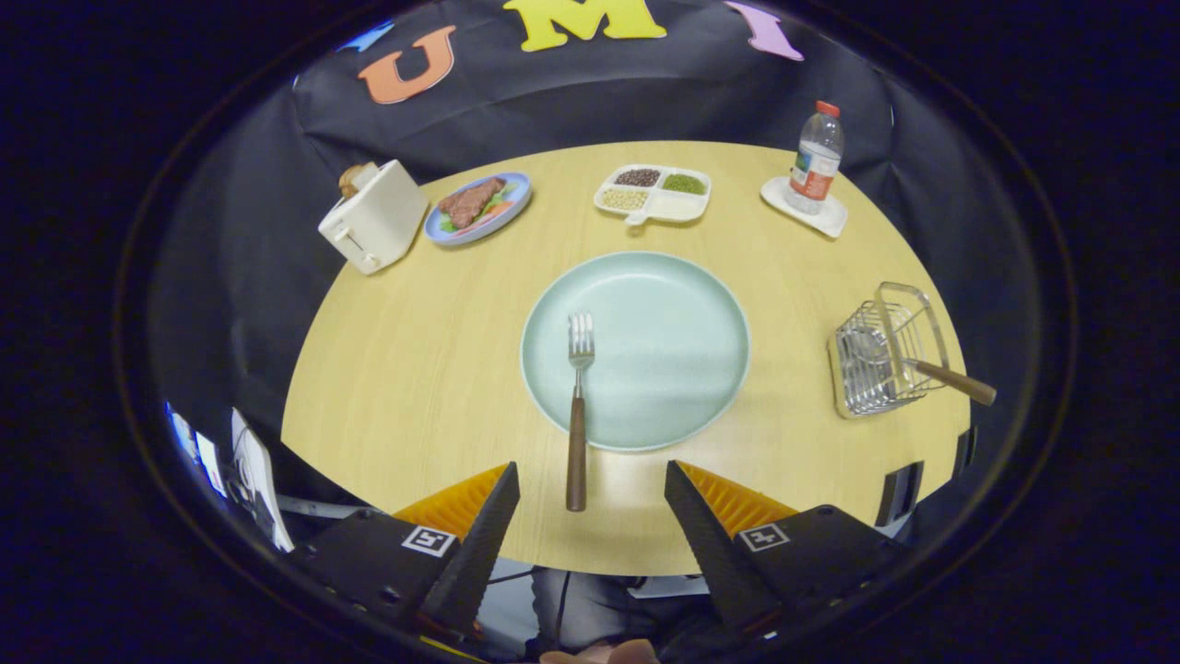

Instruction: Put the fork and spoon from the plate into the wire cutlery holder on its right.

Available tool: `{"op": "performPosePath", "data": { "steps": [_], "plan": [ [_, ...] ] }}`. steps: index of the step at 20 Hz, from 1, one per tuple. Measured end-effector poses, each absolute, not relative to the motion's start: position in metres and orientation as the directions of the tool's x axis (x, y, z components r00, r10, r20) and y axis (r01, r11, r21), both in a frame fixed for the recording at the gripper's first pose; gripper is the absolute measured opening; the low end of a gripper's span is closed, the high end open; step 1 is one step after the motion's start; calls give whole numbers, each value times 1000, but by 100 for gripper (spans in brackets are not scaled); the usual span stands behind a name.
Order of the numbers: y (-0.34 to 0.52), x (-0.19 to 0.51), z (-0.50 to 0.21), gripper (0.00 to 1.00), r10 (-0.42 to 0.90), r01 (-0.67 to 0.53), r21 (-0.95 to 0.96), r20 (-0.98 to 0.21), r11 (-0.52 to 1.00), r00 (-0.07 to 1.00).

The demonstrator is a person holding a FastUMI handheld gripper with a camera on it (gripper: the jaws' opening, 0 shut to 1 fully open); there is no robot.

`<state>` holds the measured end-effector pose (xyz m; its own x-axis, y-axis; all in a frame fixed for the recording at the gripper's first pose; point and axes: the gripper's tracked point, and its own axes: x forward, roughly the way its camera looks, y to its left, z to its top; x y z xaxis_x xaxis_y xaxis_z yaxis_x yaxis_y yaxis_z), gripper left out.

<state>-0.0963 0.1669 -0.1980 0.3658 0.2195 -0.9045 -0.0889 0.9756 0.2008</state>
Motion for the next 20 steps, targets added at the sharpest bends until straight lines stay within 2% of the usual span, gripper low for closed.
{"op": "performPosePath", "data": {
  "steps": [6, 7, 8, 9, 11, 15, 16, 17, 19, 20],
  "plan": [
    [185, -97, -236, 93, 205, -88, 186, -930, 979, 307],
    [185, -97, -241, 89, 188, -90, 168, -934, 982, 303],
    [185, -97, -246, 79, 177, -98, 154, -937, 983, 302],
    [185, -97, -251, 79, 167, -101, 144, -941, 984, 295],
    [188, -99, -262, 72, 171, -92, 152, -948, 984, 267],
    [181, -94, -271, 28, 141, -69, 127, -958, 989, 249],
    [183, -95, -270, 14, 150, -71, 136, -958, 988, 244],
    [183, -94, -269, 14, 161, -80, 145, -956, 986, 244],
    [180, -93, -269, 7, 165, -89, 147, -952, 985, 256],
    [178, -93, -262, 7, 164, -100, 142, -949, 985, 268]
  ]
}}
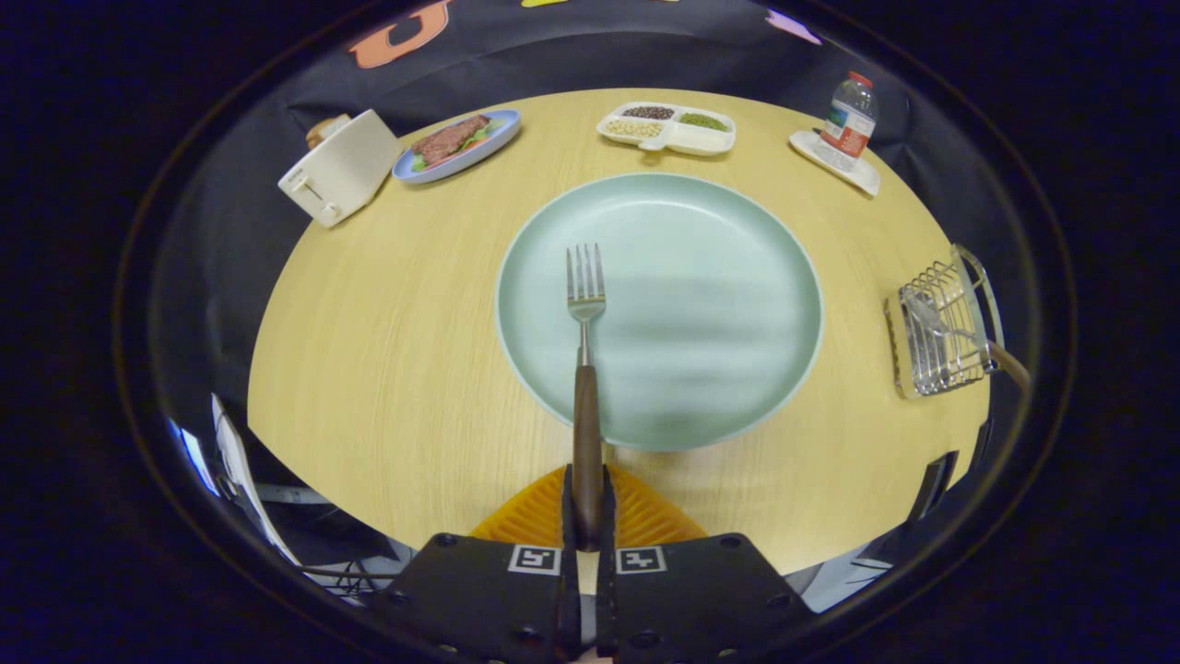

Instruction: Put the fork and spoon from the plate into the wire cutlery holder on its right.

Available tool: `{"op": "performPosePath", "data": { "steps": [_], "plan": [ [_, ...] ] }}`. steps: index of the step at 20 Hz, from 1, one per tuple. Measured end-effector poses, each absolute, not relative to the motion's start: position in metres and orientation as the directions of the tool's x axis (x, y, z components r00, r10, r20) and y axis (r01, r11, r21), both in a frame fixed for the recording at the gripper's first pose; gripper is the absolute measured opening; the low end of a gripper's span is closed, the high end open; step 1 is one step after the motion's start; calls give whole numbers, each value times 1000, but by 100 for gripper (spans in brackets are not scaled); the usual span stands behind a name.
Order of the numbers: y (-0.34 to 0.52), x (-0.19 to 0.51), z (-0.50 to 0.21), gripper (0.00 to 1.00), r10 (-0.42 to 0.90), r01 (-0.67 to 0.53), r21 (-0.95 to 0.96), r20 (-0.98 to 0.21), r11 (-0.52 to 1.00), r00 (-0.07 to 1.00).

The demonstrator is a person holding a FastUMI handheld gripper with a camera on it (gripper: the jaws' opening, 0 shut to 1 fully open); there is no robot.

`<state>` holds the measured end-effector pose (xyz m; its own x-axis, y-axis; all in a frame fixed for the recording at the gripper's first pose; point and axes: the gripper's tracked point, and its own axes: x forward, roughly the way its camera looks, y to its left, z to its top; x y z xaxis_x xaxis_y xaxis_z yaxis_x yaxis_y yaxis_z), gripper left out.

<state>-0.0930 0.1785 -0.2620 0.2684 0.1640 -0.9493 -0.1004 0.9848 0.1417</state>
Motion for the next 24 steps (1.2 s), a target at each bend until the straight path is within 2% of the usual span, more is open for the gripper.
{"op": "performPosePath", "data": {
  "steps": [1, 3, 11, 19, 24],
  "plan": [
    [177, -92, -258, 7, 168, -105, 144, -946, 984, 277],
    [176, -94, -250, 1, 195, -109, 171, -940, 979, 281],
    [122, -96, -191, 0, 235, -42, 235, -910, 971, 342],
    [0, -102, -133, 0, 134, 99, 194, -893, 976, 429],
    [-48, -126, -136, 0, 111, 165, 186, -918, 969, 381]
  ]
}}
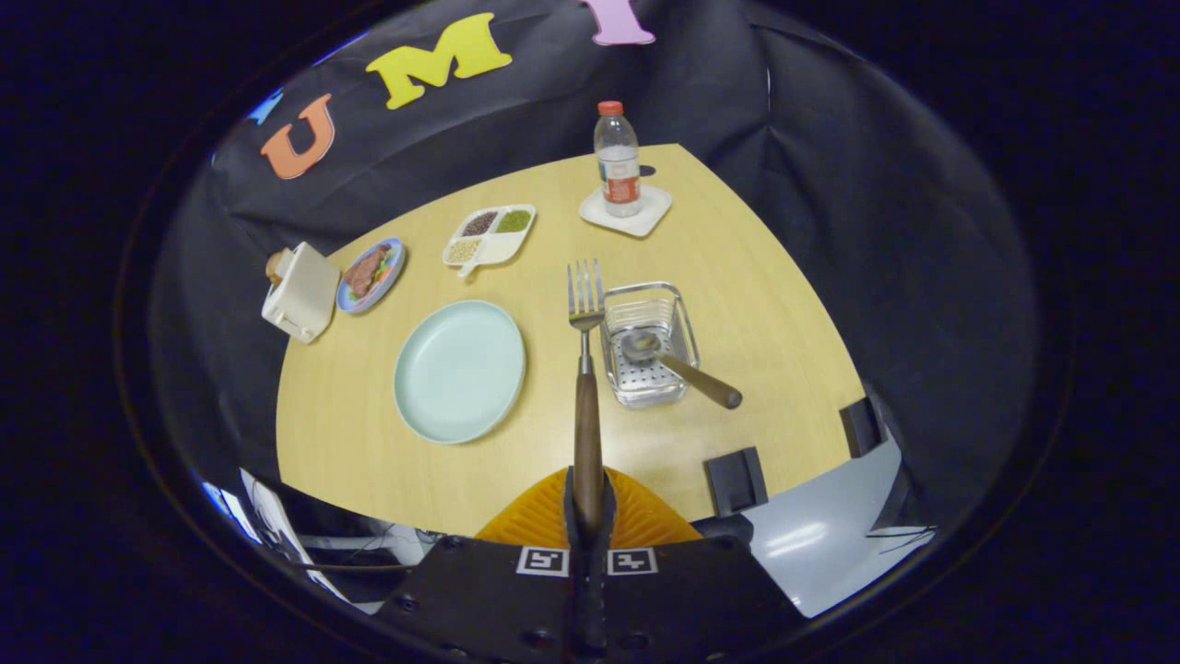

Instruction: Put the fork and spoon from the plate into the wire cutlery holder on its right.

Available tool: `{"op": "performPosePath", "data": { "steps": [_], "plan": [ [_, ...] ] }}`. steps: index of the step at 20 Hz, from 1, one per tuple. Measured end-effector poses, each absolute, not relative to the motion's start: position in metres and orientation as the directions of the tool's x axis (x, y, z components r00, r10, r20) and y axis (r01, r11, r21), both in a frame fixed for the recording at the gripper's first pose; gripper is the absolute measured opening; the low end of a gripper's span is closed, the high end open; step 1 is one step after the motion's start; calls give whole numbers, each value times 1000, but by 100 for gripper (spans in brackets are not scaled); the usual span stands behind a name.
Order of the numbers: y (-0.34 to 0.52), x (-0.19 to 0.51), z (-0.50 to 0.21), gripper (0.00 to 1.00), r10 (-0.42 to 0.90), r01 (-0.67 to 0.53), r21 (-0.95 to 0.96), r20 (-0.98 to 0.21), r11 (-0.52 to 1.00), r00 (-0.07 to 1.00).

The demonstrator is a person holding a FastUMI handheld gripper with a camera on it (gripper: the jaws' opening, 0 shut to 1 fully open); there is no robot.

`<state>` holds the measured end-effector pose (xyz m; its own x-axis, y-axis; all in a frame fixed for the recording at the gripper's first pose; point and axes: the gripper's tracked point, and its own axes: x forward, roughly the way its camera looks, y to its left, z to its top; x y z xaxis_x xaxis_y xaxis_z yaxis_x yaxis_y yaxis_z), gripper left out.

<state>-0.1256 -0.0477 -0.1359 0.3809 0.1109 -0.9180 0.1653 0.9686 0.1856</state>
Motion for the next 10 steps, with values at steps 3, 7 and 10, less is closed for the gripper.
{"op": "performPosePath", "data": {
  "steps": [3, 7, 10],
  "plan": [
    [-64, -129, -142, 0, 102, 188, 182, -924, 965, 368],
    [-68, -130, -155, 1, 124, 212, 199, -939, 957, 320],
    [-72, -124, -161, 3, 129, 239, 209, -941, 948, 312]
  ]
}}
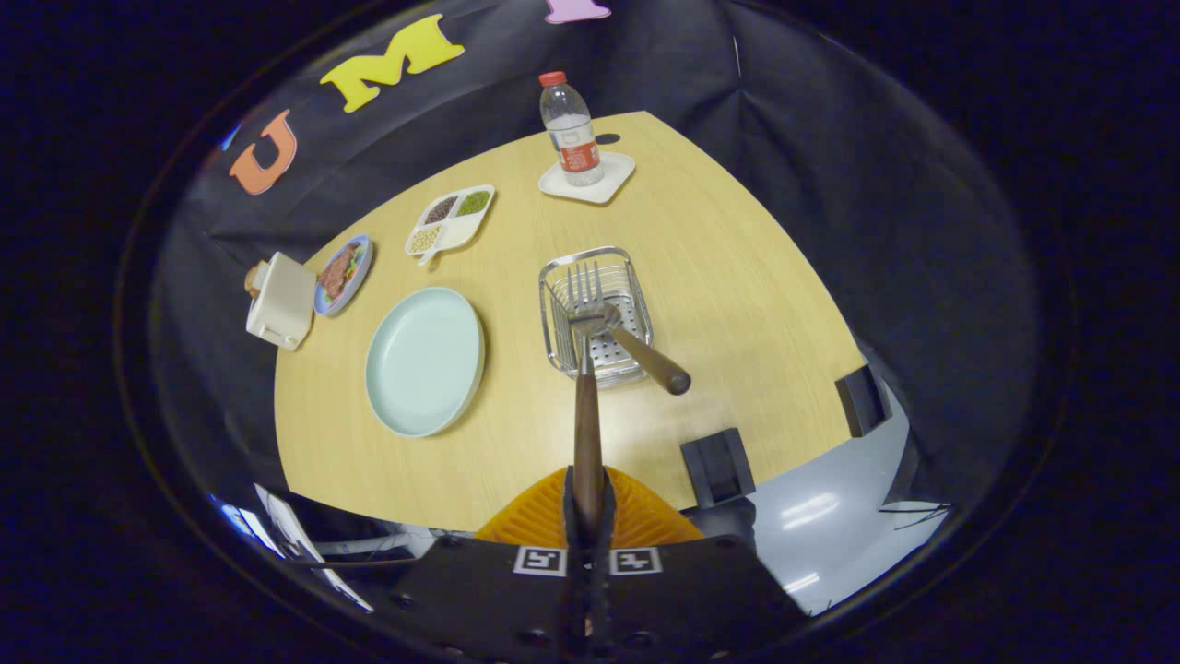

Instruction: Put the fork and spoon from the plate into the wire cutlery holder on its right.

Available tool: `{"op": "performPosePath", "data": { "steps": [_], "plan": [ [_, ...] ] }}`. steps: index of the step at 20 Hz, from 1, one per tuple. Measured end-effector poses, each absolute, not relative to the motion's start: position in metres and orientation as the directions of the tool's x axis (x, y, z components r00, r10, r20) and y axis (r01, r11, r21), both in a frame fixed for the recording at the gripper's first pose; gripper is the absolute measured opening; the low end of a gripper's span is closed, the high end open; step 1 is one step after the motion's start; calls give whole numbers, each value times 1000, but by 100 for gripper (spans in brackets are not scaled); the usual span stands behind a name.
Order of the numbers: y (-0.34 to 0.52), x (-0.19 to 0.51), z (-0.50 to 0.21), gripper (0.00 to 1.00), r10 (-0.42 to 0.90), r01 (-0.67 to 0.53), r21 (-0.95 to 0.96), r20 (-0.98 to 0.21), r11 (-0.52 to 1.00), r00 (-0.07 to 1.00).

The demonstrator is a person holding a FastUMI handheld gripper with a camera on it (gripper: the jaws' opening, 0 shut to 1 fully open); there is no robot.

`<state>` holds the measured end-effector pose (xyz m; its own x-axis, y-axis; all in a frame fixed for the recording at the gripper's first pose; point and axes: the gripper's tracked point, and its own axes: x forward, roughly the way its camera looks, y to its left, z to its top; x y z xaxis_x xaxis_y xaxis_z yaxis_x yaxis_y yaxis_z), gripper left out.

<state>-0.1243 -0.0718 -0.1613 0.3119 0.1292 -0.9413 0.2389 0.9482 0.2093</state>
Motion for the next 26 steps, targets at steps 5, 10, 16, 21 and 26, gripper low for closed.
{"op": "performPosePath", "data": {
  "steps": [5, 10, 16, 21, 26],
  "plan": [
    [-69, -106, -142, 13, 153, 249, 250, -923, 936, 354],
    [-61, -97, -128, 77, 137, 227, 251, -895, 941, 424],
    [-45, -82, -70, 96, 80, 96, 198, -725, 976, 684],
    [-43, -70, 2, 96, -30, 57, 81, -299, 995, 954],
    [-4, -107, 14, 96, -33, 34, 52, -38, 998, 999]
  ]
}}
